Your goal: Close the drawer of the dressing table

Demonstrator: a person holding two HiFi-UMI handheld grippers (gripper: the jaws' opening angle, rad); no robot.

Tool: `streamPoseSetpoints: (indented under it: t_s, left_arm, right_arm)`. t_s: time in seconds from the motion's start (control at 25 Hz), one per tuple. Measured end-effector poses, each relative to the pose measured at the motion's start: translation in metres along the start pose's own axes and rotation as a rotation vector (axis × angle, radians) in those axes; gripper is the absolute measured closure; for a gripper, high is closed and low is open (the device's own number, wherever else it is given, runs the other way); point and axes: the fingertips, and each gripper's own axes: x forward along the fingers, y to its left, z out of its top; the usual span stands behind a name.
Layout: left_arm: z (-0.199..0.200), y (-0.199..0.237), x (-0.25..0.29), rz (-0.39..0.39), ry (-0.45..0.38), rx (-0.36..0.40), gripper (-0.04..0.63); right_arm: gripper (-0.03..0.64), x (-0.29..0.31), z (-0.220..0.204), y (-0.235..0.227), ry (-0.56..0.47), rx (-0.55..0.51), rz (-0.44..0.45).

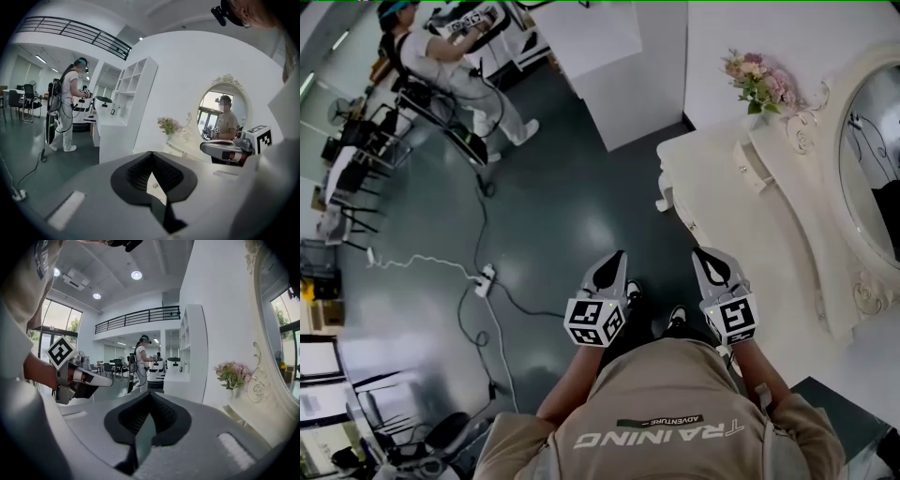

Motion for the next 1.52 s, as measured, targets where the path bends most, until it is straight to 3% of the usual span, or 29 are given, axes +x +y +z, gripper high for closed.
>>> streamPoseSetpoints:
  t_s: [0.36, 0.64, 1.04, 1.52]
  left_arm:
    - [0.053, 0.05, 0.047, -0.129, -0.041, 0.073, 0.58]
    - [0.06, 0.089, 0.069, -0.193, -0.016, 0.096, 0.58]
    - [0.055, 0.09, 0.117, -0.256, 0.05, 0.083, 0.58]
    - [0.098, 0.083, 0.226, -0.267, 0.103, 0.15, 0.58]
  right_arm:
    - [0.615, 0.06, 0.038, -0.011, -0.022, 0.003, -0.136]
    - [0.614, 0.083, 0.043, -0.018, -0.021, 0.042, -0.262]
    - [0.615, 0.096, 0.026, -0.047, 0.02, 0.079, -0.326]
    - [0.614, 0.151, -0.002, -0.149, 0.047, 0.174, -0.348]
